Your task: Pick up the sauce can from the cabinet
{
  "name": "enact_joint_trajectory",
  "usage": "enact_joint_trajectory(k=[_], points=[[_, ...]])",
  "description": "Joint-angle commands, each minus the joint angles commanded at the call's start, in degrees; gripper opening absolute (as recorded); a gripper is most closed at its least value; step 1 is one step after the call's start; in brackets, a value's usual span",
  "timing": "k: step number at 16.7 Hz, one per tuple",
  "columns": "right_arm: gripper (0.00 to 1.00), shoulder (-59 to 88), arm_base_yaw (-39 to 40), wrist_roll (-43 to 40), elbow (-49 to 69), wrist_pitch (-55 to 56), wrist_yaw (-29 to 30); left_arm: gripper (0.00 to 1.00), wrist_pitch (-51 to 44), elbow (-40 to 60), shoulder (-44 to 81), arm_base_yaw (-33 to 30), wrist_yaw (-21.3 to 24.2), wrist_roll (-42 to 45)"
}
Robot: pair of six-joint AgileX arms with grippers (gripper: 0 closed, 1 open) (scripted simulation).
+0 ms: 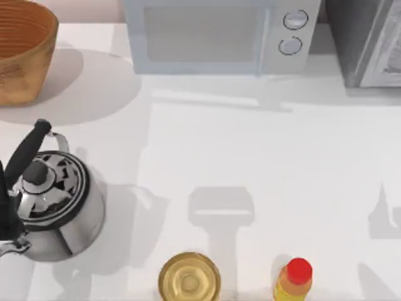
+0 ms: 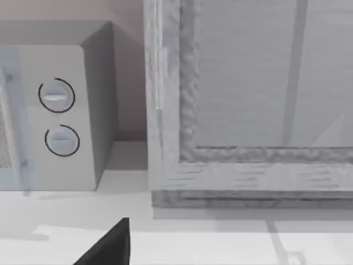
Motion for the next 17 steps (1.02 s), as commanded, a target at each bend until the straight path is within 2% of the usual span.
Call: enact_joint_trajectory(k=[4, 7, 11, 17], points=[[1.00, 1.3, 0.3, 0.0, 1.8, 0.2, -0.2, 1.00, 0.0, 0.0, 0.0, 0.0, 0.0, 0.0], [1.00, 6.6, 1.1, -0.2, 9.0, 0.5, -0.5, 1.00, 0.0, 0.0, 0.0, 0.0, 0.0, 0.0], [1.00, 18.6, 2.6, -0.5, 25.2, -0.6, -0.2, 1.00, 0.0, 0.0, 0.0, 0.0, 0.0, 0.0], [1.00, 43.1, 5.7, -0.5, 57.3, -7.4, 2.7, 1.00, 0.0, 0.0, 0.0, 0.0, 0.0, 0.0]])
